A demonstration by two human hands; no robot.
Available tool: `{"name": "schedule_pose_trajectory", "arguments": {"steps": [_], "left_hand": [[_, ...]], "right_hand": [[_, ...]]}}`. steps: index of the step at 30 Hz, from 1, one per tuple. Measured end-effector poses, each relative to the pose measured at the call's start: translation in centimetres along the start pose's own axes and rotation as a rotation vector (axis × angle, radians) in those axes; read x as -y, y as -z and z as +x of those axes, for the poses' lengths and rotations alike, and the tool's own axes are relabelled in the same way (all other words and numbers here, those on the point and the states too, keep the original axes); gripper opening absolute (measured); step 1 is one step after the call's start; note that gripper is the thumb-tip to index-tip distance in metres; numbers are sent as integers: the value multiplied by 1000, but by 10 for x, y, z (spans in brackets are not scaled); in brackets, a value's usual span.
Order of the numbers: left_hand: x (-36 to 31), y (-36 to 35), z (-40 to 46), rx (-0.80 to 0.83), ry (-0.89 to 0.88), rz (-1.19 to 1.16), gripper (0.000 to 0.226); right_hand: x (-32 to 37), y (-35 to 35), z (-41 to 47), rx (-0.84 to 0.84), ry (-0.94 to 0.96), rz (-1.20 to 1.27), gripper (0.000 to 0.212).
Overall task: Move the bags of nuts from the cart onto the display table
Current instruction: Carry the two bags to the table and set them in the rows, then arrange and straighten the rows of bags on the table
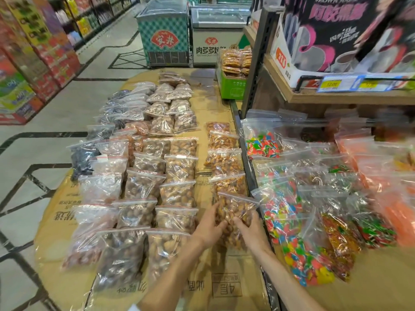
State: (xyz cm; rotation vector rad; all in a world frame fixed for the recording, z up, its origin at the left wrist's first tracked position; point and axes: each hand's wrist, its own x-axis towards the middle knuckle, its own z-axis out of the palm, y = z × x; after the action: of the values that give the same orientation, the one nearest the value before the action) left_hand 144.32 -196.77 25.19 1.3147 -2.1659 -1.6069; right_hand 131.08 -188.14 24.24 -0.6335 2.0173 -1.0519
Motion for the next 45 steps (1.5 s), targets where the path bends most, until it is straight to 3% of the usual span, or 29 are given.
{"name": "schedule_pose_trajectory", "arguments": {"steps": [8,17,26,34,40,45], "left_hand": [[-18,5,-25,-64,-112,98,75],[-14,33,-35,-292,-257,228,58],[33,116,-40,-494,-233,230,54],[67,190,-25,-501,-224,248,42],[84,229,-4,-474,-206,287,58],[86,251,17,-459,-205,319,57]], "right_hand": [[6,5,-10,-84,-22,-43,105],[37,2,-38,-143,151,-310,97],[85,-53,-35,-15,182,-314,95],[121,-116,-15,24,235,-300,99],[146,-147,5,53,207,-324,97],[163,-160,23,44,192,-315,102]]}}
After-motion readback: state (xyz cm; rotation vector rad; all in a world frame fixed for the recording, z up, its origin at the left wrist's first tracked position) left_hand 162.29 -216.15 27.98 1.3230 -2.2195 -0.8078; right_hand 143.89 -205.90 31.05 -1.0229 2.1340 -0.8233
